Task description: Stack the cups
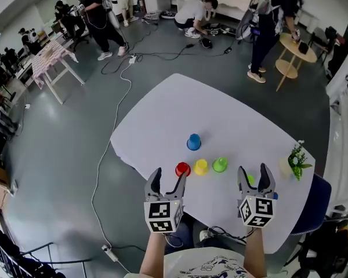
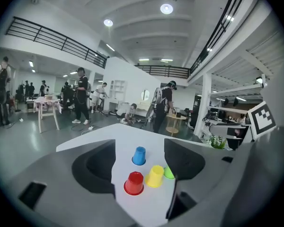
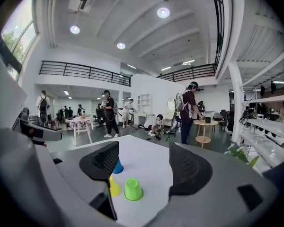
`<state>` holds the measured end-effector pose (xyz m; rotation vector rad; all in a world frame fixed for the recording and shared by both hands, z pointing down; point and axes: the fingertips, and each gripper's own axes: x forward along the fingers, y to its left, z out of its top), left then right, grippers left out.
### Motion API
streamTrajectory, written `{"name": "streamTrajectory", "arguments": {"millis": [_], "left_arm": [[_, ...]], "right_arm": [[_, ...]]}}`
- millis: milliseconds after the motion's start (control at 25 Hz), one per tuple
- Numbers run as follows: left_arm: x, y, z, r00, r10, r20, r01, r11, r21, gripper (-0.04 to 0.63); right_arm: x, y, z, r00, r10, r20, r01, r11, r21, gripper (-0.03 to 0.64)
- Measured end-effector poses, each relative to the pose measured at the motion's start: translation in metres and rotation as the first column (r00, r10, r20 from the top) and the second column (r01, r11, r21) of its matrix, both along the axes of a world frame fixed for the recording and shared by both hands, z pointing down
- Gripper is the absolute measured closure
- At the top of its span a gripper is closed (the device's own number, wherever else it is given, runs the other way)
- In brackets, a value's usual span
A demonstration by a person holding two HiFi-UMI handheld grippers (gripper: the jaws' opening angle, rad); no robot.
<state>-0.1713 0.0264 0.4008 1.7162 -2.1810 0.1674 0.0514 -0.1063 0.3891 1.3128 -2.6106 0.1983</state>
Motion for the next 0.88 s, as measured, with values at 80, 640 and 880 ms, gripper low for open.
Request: {"name": "streamTrajectory", "arguments": {"millis": [80, 640, 880], "left_arm": [[-0.016, -0.014, 0.006, 0.999, 0.036, -0.012, -0.036, 0.999, -0.026, 0.285], [-0.049, -0.089, 0.065, 0.944, 0.317, -0.086, -0.327, 0.932, -0.156, 0.284], [-0.033, -0.093, 0.106, 0.918, 0.377, -0.122, -0.395, 0.891, -0.224, 0.284]], "right_arm": [[-0.016, -0.01, 0.001, 0.999, 0.035, -0.003, -0.035, 0.999, -0.015, 0.268], [-0.073, -0.036, 0.058, 0.978, 0.19, -0.09, -0.202, 0.969, -0.14, 0.268], [-0.072, -0.039, 0.089, 0.971, 0.211, -0.116, -0.229, 0.956, -0.184, 0.27]]}}
